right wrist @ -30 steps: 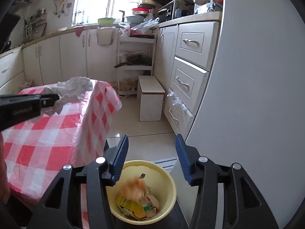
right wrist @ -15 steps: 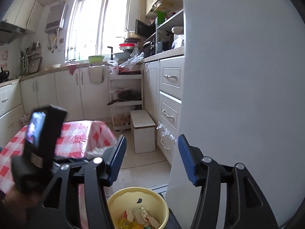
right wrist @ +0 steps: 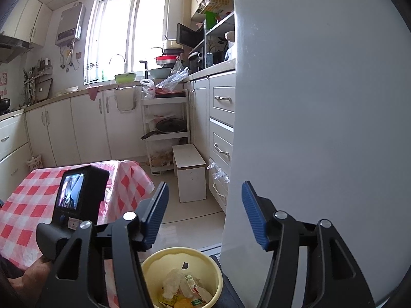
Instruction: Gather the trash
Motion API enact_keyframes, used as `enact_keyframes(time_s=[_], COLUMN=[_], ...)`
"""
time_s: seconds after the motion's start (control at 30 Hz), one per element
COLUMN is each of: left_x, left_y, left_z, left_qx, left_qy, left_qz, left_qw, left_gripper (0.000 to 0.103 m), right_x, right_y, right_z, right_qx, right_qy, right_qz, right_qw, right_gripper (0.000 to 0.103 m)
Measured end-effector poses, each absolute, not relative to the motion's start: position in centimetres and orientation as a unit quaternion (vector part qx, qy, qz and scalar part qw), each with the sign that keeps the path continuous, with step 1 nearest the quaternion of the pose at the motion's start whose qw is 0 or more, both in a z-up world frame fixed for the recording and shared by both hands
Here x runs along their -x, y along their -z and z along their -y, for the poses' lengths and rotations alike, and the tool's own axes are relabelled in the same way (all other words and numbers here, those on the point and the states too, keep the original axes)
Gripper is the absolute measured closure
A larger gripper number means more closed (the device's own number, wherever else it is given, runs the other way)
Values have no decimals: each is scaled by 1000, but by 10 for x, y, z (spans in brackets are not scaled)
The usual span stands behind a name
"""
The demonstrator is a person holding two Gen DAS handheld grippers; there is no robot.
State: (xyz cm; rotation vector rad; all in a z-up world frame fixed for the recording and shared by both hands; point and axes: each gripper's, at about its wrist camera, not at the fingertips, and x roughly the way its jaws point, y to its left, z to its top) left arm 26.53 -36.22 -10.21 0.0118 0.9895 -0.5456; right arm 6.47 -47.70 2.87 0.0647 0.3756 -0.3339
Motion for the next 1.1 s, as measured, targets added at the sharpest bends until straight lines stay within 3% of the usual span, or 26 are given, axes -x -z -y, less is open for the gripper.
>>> enact_keyframes(time_s=[0.2, 0.4, 0.77, 1.1], left_x=[-258, -244, -176, -99], left_y=[68, 30, -28, -53], left_z=[336, 298, 233, 154], left_qx=[-8, -2, -45, -56], left_qy=[210, 173, 163, 148], left_qz=[-415, -365, -291, -263], left_qw=[885, 915, 942, 952], left_gripper=[32, 25, 8, 8], right_x=[-75, -73, -29, 26], right_y=[-33, -46, -70, -77], right_z=[462, 432, 380, 333], right_qx=[-10, 42, 35, 48], right_qy=[161, 160, 133, 121], right_qz=[-199, -189, -139, -141], right_qw=[967, 968, 981, 981], right_gripper=[26, 10, 7, 7])
